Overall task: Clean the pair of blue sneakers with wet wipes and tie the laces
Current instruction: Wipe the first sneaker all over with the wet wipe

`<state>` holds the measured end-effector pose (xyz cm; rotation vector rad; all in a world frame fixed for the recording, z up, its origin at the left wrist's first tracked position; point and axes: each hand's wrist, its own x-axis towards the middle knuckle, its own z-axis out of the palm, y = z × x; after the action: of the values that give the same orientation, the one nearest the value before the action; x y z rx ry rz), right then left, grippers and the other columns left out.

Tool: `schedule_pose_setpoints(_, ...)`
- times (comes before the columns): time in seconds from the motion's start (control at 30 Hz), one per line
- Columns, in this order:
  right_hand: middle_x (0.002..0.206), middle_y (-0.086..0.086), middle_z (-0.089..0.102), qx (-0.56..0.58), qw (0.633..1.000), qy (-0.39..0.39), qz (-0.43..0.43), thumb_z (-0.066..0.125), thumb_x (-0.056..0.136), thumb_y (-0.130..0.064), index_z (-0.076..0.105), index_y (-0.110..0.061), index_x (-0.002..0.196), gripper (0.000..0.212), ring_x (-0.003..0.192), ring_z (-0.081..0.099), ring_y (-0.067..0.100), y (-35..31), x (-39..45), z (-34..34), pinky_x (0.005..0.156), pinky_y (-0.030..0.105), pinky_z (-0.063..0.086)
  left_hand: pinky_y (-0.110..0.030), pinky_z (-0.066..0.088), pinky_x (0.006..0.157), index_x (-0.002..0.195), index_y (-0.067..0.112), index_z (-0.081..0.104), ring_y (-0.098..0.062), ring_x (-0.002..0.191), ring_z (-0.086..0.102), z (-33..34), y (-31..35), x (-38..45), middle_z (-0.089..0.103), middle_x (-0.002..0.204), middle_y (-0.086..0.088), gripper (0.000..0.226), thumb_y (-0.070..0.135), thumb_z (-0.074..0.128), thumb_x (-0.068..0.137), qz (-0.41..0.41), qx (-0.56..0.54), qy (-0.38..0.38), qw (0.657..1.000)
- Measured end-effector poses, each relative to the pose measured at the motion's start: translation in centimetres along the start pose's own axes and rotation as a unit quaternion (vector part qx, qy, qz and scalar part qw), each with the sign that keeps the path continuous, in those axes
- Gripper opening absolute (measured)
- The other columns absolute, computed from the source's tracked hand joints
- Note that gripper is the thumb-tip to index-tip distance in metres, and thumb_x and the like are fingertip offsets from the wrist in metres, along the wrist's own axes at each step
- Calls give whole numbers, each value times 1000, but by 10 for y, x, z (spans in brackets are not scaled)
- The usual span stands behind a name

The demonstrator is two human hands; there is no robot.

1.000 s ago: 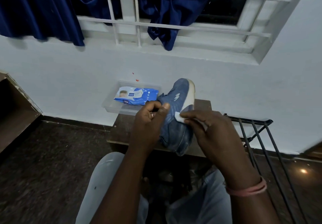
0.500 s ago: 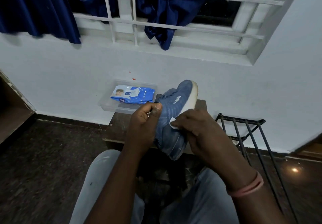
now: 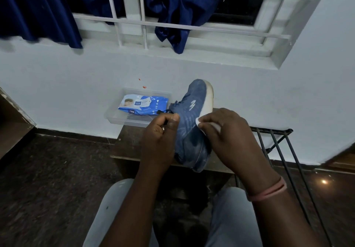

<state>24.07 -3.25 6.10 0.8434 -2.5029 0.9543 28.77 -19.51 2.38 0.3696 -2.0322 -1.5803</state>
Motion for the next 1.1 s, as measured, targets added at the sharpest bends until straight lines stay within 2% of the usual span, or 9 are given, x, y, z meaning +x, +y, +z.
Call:
schedule_pose_setpoints(0.13, 92, -4, 68, -9, 998, -52, -35, 61, 92, -24, 73, -22, 91, 11, 90, 57, 17, -22, -27, 12, 81, 41, 47, -4, 38, 65, 80, 25, 63, 11, 72, 57, 1, 1, 1, 64, 76, 13, 22, 22, 58, 102, 9, 17, 26, 999)
schedule_pose_setpoints(0.2, 91, -6, 69, -17, 998, -25, -53, 65, 91, -25, 74, -24, 93, 10, 91, 56, 13, -12, -20, 13, 85, 40, 43, -4, 38, 64, 79, 24, 62, 11, 70, 56, 3, 3, 3, 63, 74, 12, 23, 23, 59, 101, -1, 16, 27, 1000)
schedule_pose_setpoints(0.3, 88, -4, 71, -23, 998, 48, -36, 74, 86, -12, 76, -20, 90, 9, 87, 46, 2, -2, -9, 11, 83, 34, 38, -5, 39, 64, 80, 23, 63, 10, 68, 55, 7, 5, 2, 63, 73, 10, 21, 24, 60, 101, -7, 14, 15, 1000)
schedule_pose_setpoints(0.47, 92, -8, 70, -26, 995, -55, -84, 61, 92, -26, 74, -26, 92, 13, 87, 61, 21, -13, -16, 11, 81, 46, 45, -7, 40, 64, 79, 24, 63, 7, 69, 57, 5, 0, 7, 65, 74, 11, 23, 25, 59, 101, -16, 5, 21, 1000)
schedule_pose_setpoints(0.63, 89, -8, 71, -17, 999, 5, 33, 70, 91, -23, 76, -31, 90, 10, 90, 56, 22, 11, 14, 5, 85, 49, 45, -10, 39, 62, 81, 21, 65, 2, 66, 54, 7, 3, 7, 62, 71, 9, 20, 32, 64, 98, -17, -1, 11, 1000)
schedule_pose_setpoints(0.8, 78, -4, 70, -20, 998, -24, 52, 63, 87, -15, 74, -20, 77, 15, 78, 57, 18, -2, 8, -1, 80, 42, 47, -10, 38, 59, 80, 21, 65, 0, 62, 53, 7, 3, 6, 59, 65, 12, 20, 33, 68, 96, -10, 0, 32, 999)
schedule_pose_setpoints(0.93, 81, -4, 71, -52, 996, -68, 30, 55, 84, -28, 74, -23, 79, 20, 81, 59, 23, -19, -13, 2, 78, 42, 48, -7, 39, 60, 84, 15, 68, 3, 65, 55, 7, 5, 4, 65, 73, 1, 19, 30, 68, 96, -8, 10, 64, 998)
schedule_pose_setpoints(1.03, 81, -9, 72, -25, 999, -20, 43, 62, 84, -25, 76, -25, 82, 15, 80, 60, 17, -10, -4, 3, 79, 40, 48, -6, 38, 59, 84, 16, 67, 4, 64, 55, 7, 8, 3, 63, 70, 3, 18, 30, 68, 96, -5, 18, 65, 998)
schedule_pose_setpoints(1.1, 78, -13, 68, -29, 999, 14, 43, 66, 85, -17, 74, -22, 79, 12, 77, 52, 4, -8, 4, 1, 81, 35, 43, -8, 39, 59, 84, 18, 66, 1, 64, 54, 8, 9, 2, 61, 68, 4, 19, 32, 67, 96, 4, 20, 54, 998)
